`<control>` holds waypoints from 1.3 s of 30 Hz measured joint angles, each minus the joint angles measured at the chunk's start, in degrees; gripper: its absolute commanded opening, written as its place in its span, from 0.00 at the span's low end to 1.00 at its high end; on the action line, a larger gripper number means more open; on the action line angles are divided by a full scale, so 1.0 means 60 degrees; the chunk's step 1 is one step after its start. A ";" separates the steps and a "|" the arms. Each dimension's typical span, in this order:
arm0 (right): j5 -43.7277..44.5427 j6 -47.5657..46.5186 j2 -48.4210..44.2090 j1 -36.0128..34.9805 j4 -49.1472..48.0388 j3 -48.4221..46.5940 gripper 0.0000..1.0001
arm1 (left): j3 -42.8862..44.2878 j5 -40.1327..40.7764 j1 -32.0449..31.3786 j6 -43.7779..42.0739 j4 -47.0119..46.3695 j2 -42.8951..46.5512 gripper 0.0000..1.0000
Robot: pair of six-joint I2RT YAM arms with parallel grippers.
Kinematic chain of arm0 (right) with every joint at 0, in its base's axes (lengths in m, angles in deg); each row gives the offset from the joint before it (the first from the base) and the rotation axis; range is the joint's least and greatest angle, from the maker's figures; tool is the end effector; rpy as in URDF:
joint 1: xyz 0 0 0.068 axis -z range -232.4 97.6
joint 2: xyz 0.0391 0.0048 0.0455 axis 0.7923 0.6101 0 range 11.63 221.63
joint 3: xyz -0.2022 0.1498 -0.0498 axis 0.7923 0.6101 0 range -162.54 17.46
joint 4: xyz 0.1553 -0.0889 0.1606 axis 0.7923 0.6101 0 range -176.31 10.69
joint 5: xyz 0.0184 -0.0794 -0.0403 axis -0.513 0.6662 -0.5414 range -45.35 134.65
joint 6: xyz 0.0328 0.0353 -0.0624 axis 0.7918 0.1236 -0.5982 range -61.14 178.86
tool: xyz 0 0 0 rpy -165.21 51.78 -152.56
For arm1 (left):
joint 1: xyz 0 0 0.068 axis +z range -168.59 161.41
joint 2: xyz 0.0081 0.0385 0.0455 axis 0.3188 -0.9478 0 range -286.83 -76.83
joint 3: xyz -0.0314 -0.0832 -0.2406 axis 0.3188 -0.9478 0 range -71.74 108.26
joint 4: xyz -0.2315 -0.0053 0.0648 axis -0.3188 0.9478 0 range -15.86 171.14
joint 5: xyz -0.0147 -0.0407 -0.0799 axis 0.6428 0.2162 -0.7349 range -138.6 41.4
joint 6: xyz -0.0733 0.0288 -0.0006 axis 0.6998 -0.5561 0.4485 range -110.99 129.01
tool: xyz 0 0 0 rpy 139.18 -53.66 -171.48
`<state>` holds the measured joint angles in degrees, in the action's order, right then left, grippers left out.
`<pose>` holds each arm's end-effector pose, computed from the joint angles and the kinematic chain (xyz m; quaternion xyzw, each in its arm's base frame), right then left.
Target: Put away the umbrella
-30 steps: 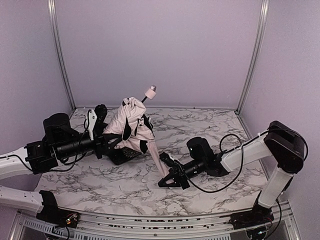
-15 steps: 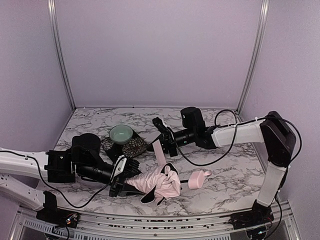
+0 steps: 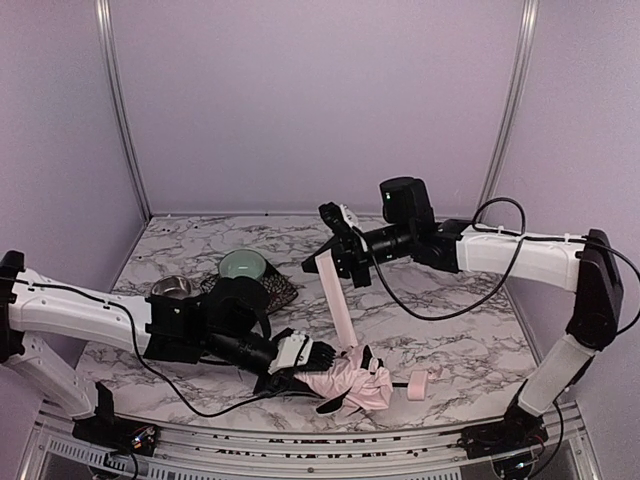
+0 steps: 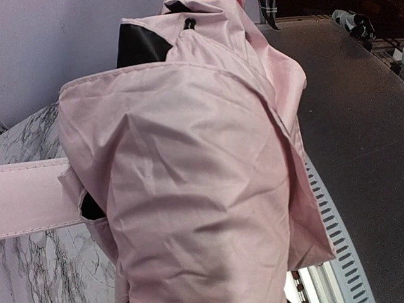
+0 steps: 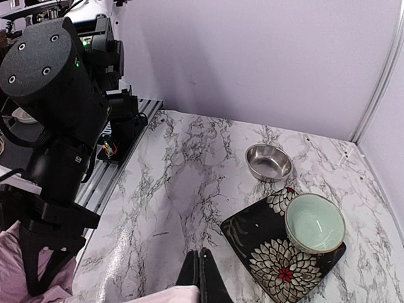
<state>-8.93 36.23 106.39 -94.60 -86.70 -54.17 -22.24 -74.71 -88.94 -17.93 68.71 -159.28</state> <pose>0.2405 0.2916 0.2835 -0.6091 0.4937 0.4538 0.4234 0.0816 -0.3172 0.2256 0.7026 0.4624 -0.3662 0.3980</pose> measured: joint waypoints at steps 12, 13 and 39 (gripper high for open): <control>0.2838 0.0732 -0.1355 -0.1745 -0.1825 0.2841 0.00 | -0.0259 0.0750 0.0284 0.0634 -0.0222 -0.1734 0.00; 0.2929 0.0947 -0.1417 -0.1872 -0.2135 0.3144 0.00 | -0.0368 0.0750 0.0426 0.0827 -0.0368 -0.1912 0.00; 0.4164 0.2113 -0.2619 -0.3009 -0.5581 0.6936 0.00 | -0.1133 -0.0208 0.1865 0.3384 -0.2925 -0.3304 0.00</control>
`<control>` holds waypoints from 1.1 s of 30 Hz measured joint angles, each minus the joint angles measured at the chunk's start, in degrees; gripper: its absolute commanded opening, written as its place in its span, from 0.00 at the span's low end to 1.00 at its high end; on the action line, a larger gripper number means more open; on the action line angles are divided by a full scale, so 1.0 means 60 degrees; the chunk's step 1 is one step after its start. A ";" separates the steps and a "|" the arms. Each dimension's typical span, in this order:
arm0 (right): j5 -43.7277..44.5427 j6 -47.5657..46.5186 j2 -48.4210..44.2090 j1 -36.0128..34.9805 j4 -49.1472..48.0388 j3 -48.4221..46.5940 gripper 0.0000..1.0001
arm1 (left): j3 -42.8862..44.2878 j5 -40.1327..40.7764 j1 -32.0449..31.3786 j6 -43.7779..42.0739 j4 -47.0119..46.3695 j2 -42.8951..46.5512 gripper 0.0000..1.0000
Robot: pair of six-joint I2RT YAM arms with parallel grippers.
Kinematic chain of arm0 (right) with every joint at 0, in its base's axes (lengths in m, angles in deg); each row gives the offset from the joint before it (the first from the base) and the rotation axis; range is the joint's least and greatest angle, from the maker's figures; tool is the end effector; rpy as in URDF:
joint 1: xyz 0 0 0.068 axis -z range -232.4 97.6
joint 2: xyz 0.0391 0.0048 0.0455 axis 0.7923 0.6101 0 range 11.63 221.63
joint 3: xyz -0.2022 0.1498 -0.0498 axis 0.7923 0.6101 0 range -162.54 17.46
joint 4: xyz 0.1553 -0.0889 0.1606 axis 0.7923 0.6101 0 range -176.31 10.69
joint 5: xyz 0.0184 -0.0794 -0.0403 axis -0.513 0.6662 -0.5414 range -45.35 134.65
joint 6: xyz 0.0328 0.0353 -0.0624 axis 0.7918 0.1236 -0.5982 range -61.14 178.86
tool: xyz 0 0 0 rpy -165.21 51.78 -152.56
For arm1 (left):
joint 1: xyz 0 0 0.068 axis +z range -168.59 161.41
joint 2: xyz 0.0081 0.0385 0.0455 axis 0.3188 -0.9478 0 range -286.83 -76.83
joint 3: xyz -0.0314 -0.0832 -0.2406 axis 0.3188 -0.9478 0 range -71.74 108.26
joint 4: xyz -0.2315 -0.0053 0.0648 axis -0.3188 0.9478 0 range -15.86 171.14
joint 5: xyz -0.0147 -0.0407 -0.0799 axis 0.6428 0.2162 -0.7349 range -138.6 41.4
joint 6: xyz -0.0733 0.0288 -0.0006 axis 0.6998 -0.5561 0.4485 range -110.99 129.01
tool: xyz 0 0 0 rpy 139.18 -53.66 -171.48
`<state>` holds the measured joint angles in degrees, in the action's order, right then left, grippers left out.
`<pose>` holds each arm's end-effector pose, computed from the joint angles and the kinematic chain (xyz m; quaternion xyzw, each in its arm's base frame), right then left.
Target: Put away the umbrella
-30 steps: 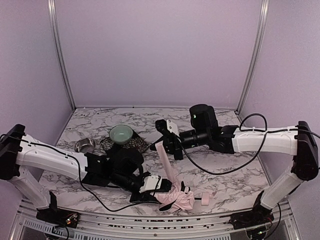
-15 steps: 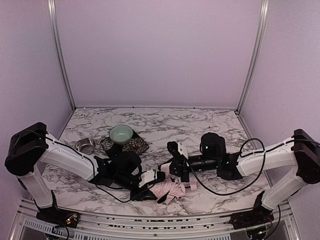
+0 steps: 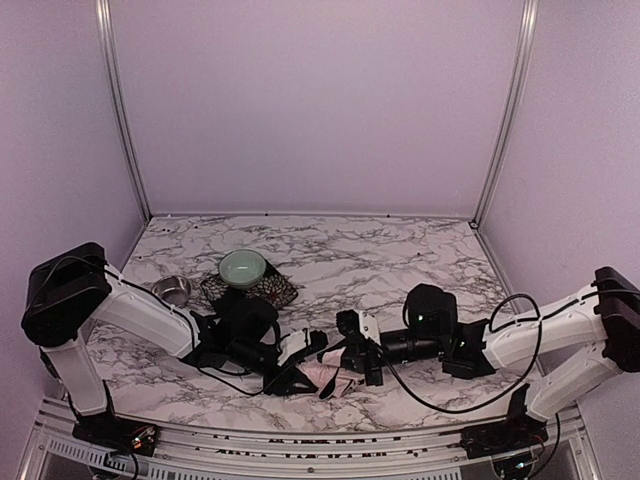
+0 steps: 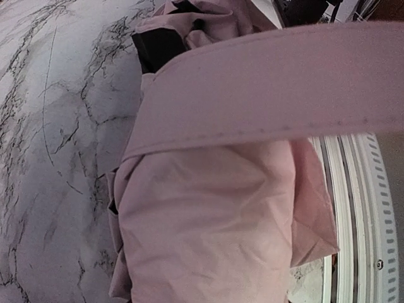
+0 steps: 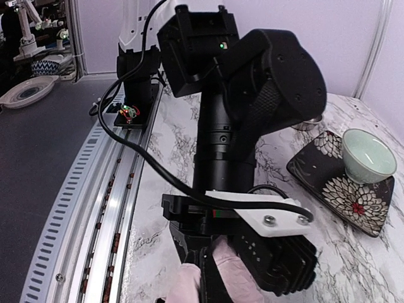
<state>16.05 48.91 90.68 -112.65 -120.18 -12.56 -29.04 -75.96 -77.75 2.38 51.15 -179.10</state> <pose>0.1173 0.2705 0.1927 -0.5653 0.5434 0.4277 0.4497 0.1498 -0.3117 0.1137 0.5606 0.6711 -0.3826 0.2981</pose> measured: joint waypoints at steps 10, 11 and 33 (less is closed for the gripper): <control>0.1100 -0.1242 0.1756 -0.1308 0.0444 -0.0681 0.00 | 0.0106 -0.0692 0.0375 0.0874 -0.0302 -0.0397 0.00; 0.1217 -0.1322 0.1829 -0.1348 0.0474 -0.0681 0.00 | 0.0106 -0.0710 0.0408 0.0907 -0.0299 -0.0404 0.00; 0.3752 -0.3326 0.3697 -0.2229 0.0208 -0.0914 0.00 | 0.0339 -0.1508 0.0845 0.0149 0.1209 -0.0331 0.08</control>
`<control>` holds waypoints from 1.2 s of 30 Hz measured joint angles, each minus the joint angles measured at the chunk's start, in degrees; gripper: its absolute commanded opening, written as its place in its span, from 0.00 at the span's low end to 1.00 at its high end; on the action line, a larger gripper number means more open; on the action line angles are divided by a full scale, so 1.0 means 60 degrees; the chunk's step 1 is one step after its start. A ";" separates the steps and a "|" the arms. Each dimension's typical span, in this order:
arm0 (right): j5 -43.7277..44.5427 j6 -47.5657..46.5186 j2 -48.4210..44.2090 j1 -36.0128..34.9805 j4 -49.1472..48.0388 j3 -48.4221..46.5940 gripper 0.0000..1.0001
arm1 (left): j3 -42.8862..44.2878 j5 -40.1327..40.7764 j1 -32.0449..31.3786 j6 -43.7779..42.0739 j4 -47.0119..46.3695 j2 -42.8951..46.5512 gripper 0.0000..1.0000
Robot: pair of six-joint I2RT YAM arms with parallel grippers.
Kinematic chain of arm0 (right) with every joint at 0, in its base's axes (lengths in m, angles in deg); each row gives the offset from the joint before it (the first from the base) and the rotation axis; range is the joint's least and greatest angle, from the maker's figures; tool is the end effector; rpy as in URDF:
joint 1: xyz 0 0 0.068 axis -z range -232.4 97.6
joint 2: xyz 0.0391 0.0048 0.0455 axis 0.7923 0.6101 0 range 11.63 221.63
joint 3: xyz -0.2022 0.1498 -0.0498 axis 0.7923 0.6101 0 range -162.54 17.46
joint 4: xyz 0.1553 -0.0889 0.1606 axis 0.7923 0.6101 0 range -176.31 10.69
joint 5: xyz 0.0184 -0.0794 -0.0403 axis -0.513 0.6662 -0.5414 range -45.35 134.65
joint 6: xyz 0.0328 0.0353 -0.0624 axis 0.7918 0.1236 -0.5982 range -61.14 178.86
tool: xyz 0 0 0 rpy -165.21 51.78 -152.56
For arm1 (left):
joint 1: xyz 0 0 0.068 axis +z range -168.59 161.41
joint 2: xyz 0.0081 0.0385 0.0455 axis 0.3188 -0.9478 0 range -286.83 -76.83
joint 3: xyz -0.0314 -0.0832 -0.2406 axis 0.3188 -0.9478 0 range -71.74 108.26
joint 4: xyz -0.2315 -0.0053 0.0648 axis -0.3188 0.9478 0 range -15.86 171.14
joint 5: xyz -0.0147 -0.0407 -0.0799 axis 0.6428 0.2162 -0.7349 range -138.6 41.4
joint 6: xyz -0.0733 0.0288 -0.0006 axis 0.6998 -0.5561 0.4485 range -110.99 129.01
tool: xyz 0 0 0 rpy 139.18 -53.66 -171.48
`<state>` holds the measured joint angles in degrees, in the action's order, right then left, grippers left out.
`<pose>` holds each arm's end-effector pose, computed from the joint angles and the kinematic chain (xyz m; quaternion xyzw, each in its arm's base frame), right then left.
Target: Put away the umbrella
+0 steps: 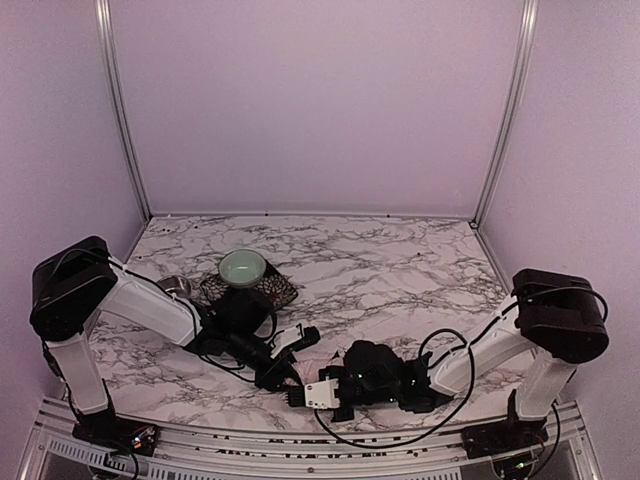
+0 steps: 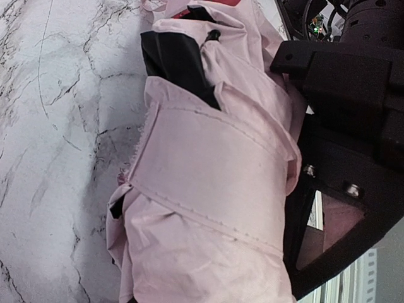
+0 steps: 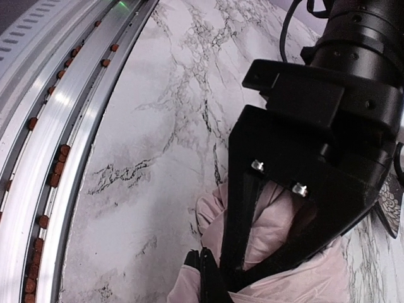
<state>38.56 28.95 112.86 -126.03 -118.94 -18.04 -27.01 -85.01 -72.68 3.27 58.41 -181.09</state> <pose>0.0869 0.3213 0.1007 -0.7053 0.5235 0.2204 0.4241 0.1657 -0.2973 0.1029 0.5420 0.6963 -0.4147 0.2223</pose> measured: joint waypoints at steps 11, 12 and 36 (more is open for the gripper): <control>0.0222 -0.0284 0.0703 -0.0084 -0.0958 0.0015 0.00 | 0.0080 -0.0335 0.0142 -0.0331 0.0404 0.0029 0.51; 0.0215 -0.0288 0.0739 -0.0095 -0.0943 0.0015 0.00 | 0.0091 -0.0364 0.0138 -0.0335 0.0408 0.0029 0.54; 0.0073 -0.0386 0.1002 -0.0120 -0.0874 -0.0062 0.02 | 0.0401 0.0492 -0.0302 -0.0335 -0.0860 -0.0328 0.45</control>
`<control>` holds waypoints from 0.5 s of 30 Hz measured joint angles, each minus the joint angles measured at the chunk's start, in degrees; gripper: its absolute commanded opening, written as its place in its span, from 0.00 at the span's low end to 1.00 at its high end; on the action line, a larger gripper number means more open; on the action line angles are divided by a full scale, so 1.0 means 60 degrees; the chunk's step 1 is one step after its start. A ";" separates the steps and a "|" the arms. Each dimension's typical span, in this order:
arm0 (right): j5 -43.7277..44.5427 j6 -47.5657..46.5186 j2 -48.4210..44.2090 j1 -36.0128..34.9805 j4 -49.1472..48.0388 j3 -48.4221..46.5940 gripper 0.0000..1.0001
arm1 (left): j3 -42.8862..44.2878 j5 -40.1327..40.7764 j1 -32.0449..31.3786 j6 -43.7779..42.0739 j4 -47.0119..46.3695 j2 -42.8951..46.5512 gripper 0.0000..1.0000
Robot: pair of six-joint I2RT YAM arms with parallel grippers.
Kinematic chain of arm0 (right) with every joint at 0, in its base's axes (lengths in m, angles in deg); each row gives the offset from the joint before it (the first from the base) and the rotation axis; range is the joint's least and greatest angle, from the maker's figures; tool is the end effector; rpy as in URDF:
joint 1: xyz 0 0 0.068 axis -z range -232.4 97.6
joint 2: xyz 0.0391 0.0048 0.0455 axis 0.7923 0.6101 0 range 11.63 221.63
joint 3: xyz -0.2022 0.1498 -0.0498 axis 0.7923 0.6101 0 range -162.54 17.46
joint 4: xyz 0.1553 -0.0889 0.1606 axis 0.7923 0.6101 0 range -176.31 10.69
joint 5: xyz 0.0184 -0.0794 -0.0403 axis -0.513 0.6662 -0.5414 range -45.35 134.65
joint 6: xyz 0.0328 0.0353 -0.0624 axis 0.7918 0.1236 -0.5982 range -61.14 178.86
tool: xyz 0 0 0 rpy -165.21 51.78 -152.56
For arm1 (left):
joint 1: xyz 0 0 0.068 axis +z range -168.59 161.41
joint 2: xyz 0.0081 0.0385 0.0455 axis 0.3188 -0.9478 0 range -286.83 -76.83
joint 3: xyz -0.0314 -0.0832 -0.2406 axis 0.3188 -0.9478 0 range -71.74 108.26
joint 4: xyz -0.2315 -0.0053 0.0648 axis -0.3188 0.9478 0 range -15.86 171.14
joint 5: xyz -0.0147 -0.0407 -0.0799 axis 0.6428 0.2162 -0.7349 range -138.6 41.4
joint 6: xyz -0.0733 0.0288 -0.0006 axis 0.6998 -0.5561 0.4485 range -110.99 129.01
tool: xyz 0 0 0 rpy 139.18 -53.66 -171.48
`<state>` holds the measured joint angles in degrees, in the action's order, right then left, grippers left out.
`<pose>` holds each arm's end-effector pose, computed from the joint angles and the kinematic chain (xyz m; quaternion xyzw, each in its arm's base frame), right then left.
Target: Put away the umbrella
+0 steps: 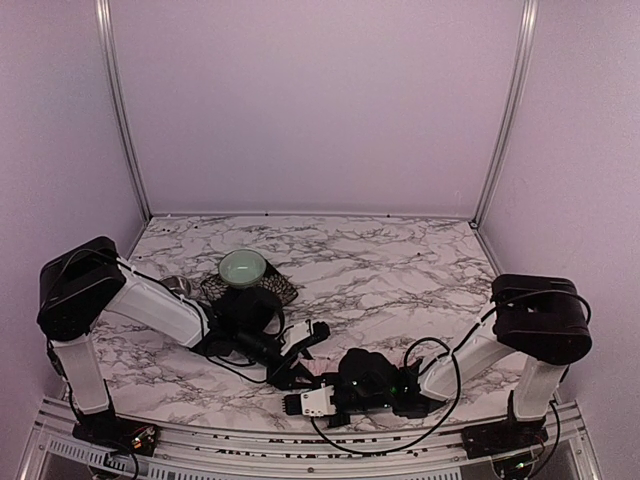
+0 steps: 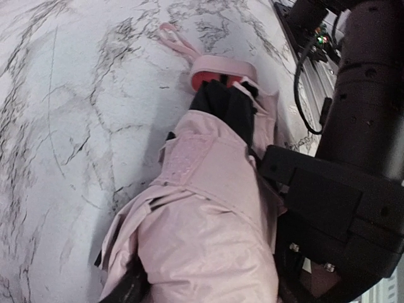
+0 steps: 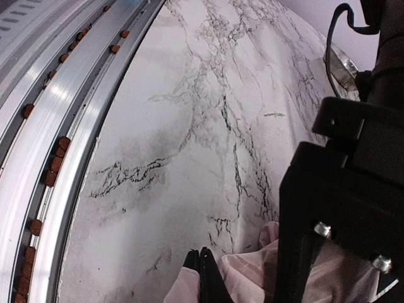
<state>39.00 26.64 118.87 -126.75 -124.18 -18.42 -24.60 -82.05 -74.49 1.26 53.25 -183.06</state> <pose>0.0851 0.3284 0.0800 -0.7192 0.5073 0.2104 0.4256 0.1693 -0.3167 0.1101 0.5611 0.6658 -0.4069 0.2763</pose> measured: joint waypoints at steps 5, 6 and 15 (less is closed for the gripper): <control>0.0204 0.0026 -0.0076 -0.0007 0.0295 -0.0204 0.18 | 0.0007 0.0142 -0.0189 -0.0317 -0.0273 -0.0080 0.18; 0.0284 0.0051 -0.0106 -0.0015 0.0401 -0.0259 0.20 | 0.0007 0.0197 -0.0204 -0.0404 -0.0299 -0.0076 0.15; 0.0831 0.0164 -0.0805 -0.0488 0.1810 -0.0408 0.45 | 0.0022 0.1042 -0.0302 -0.1115 -0.0328 0.0040 0.00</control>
<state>43.98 27.62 114.04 -129.68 -113.32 -20.86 -24.47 -75.80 -76.30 -5.42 51.29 -182.82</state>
